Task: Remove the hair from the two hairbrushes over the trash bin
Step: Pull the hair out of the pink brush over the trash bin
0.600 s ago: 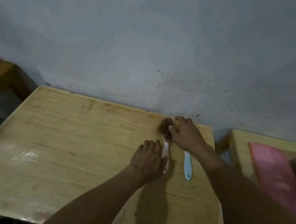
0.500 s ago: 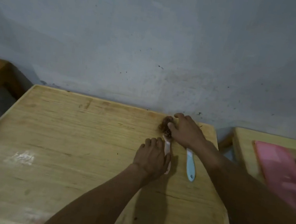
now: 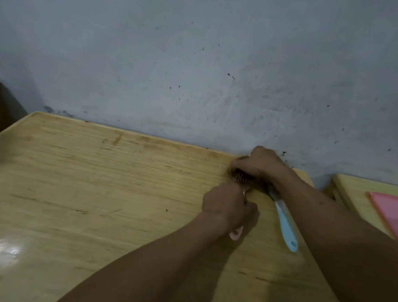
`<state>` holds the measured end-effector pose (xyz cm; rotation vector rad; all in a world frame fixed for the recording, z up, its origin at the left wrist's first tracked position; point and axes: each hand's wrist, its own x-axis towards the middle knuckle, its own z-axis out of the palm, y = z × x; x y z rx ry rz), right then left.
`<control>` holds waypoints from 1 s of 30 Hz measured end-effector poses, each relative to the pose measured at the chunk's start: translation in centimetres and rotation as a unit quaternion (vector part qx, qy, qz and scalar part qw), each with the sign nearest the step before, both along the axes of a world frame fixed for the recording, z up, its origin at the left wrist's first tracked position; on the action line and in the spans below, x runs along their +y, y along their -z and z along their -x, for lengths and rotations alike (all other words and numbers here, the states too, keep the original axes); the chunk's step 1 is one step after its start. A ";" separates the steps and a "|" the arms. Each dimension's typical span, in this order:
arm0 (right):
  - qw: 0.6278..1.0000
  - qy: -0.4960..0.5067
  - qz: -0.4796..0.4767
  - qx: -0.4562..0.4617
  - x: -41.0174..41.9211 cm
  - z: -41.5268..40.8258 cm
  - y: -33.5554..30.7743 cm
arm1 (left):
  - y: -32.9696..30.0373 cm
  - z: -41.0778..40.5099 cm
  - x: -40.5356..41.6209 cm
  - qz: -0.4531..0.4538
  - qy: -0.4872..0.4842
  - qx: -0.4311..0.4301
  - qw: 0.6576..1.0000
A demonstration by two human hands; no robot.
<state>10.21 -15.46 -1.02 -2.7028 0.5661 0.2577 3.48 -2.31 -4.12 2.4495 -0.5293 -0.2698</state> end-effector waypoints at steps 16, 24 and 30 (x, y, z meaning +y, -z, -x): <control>0.997 -0.074 -0.010 0.016 11.9 4.9 -11.4 | -2.1 4.1 15.7 0.174 -0.195 0.014 0.965; 0.979 -0.180 -0.055 -0.083 20.4 7.7 -13.2 | -3.1 8.2 24.6 0.131 -0.240 -0.149 0.950; 0.953 -0.282 -0.095 -0.060 25.9 10.0 -11.4 | -2.6 11.4 30.7 0.081 -0.218 -0.171 0.957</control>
